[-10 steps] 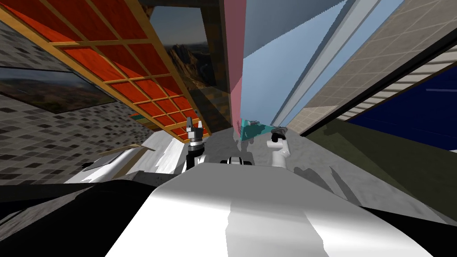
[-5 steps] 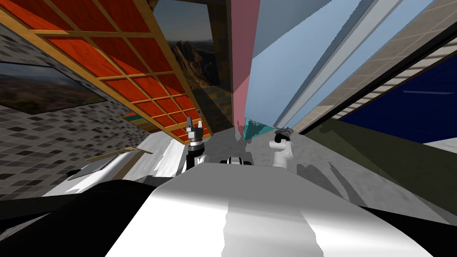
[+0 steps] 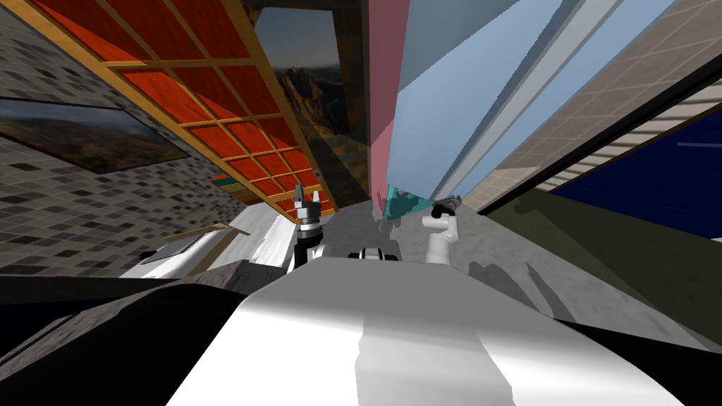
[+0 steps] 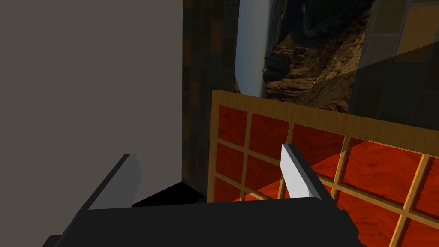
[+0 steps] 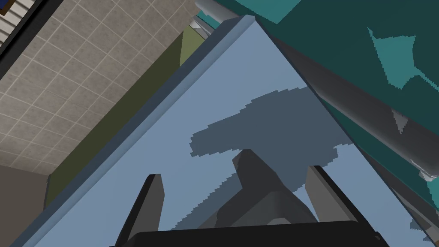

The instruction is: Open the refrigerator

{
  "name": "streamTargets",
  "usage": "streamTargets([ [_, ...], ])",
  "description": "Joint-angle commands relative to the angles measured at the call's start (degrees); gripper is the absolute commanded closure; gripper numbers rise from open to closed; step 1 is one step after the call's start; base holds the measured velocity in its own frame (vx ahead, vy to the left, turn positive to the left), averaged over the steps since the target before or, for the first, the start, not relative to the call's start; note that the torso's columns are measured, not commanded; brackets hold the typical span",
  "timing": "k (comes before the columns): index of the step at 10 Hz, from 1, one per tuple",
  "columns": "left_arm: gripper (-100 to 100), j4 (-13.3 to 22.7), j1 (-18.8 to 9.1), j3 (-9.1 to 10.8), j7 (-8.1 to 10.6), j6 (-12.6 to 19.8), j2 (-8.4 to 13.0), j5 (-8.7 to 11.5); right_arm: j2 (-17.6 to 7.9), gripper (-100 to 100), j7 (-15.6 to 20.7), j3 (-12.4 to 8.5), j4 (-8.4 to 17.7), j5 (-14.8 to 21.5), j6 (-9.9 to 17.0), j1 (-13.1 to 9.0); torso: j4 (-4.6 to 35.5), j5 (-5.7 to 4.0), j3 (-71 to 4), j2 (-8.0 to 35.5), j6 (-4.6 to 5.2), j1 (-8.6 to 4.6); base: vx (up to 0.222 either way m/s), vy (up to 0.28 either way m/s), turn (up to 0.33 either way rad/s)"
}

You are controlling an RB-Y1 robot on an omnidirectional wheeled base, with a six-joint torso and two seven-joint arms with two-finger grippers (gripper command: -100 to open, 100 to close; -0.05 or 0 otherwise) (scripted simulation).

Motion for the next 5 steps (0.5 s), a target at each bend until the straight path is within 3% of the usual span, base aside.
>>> streamTargets([
  [1, 0, 0.0, 0.0, 0.0, 0.0, 0.0, 0.0, 0.0, -0.28, -100, 1.41, 0.44, -1.59, -0.68, 2.84, -1.92, 0.06, 0.03, 0.11, 0.18, -0.01, 0.1, -0.054, -0.046, 0.053],
  [2, 0, 0.0, 0.0, -0.01, 0.0, 0.0, -0.01, 0.0, 0.13, -100, 0.88, 0.2, -0.76, -0.2, 2.01, -1.09, 0.12, 0.08, 0.21, 0.35, 0.04, 0.22, -0.014, -0.018, 0.033],
  [3, 0, 0.0, 0.0, -0.01, 0.0, 0.0, -0.01, 0.0, 0.12, 0, 1.01, 0.28, -0.65, -0.24, 2.29, -1.03, 0.04, 0.02, 0.17, 0.26, 0.08, 0.19, 0.008, -0.003, 0.023],
  [5, 0, 0.0, 0.0, -0.01, 0.0, 0.0, -0.01, 0.0, 0.12, 0, 1.04, 0.33, -0.16, -0.3, 2.48, -0.76, -0.07, -0.09, 0.03, 0.04, 0.03, -0.07, 0.006, 0.002, 0.017],
])
